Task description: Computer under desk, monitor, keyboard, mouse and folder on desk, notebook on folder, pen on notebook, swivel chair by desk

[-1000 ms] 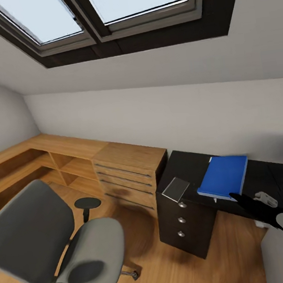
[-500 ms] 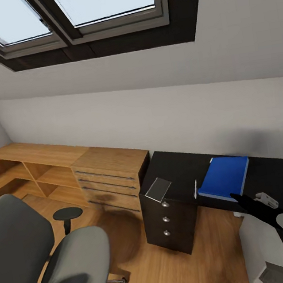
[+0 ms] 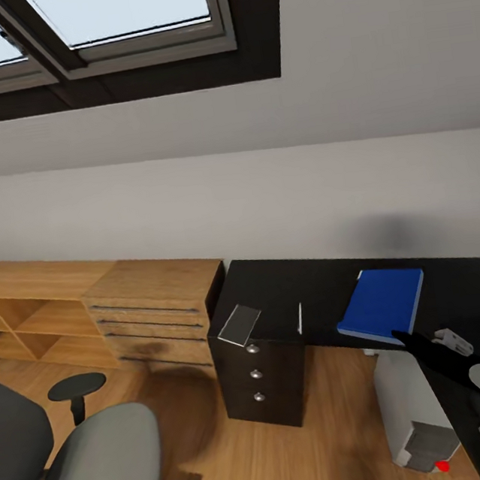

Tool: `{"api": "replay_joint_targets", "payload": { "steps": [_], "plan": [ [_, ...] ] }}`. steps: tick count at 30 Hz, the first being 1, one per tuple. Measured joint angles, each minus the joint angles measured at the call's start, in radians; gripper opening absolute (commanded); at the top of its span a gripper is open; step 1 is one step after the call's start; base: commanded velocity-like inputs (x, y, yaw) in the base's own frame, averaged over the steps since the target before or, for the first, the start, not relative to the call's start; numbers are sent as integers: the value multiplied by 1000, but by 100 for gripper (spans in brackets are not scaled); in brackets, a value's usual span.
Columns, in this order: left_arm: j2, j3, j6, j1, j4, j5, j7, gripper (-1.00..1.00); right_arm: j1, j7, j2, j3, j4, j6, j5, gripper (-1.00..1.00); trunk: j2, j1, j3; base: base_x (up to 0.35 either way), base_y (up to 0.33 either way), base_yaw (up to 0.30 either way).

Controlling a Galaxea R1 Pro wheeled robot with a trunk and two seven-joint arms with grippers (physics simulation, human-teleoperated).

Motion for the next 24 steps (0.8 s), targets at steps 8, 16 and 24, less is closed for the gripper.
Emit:
{"api": "replay_joint_targets", "payload": {
  "steps": [8,16,24],
  "plan": [
    [-2,0,1,0,0,-1,-1,100,0,1,2,0,2,-2,1,-100,0,0,0,0,0,-282],
    [-3,0,1,0,0,-1,-1,100,0,0,2,0,2,-3,2,-100,0,0,0,0,0,-109],
    [-3,0,1,0,0,-1,-1,100,-1,0,2,0,2,-3,2,-100,0,0,0,0,0,-5]
  ]
}}
